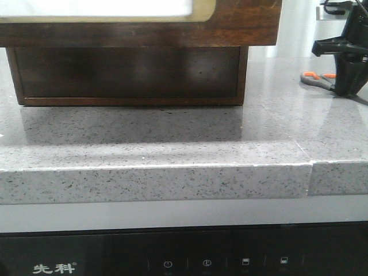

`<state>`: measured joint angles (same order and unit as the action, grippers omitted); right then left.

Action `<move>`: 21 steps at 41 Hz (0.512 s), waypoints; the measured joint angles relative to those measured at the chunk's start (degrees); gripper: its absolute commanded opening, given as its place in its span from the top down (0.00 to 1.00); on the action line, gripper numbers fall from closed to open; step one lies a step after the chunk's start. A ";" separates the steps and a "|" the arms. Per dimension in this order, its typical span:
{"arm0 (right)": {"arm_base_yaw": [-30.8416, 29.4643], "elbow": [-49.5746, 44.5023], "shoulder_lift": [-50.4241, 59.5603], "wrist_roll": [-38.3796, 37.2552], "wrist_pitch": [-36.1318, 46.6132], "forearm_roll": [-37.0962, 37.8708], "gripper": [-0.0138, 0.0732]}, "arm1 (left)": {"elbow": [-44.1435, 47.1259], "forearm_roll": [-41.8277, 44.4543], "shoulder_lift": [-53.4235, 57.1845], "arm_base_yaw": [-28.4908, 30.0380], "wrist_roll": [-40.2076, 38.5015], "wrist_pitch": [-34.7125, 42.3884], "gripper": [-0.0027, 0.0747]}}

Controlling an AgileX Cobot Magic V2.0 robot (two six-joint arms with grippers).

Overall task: Put scissors in drawer with both arms
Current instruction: 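Lift the scissors with the right gripper and carry them over the drawer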

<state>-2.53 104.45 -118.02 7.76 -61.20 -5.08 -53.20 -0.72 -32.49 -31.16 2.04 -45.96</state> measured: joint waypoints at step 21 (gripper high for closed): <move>0.11 1.41 7.38 -0.14 -1.66 -1.66 0.79 | 0.00 0.00 0.00 0.00 0.00 -0.01 0.40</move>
<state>-2.42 105.86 -110.64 7.63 -62.86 -6.74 -53.20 -0.72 -32.49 -31.16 2.04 -45.97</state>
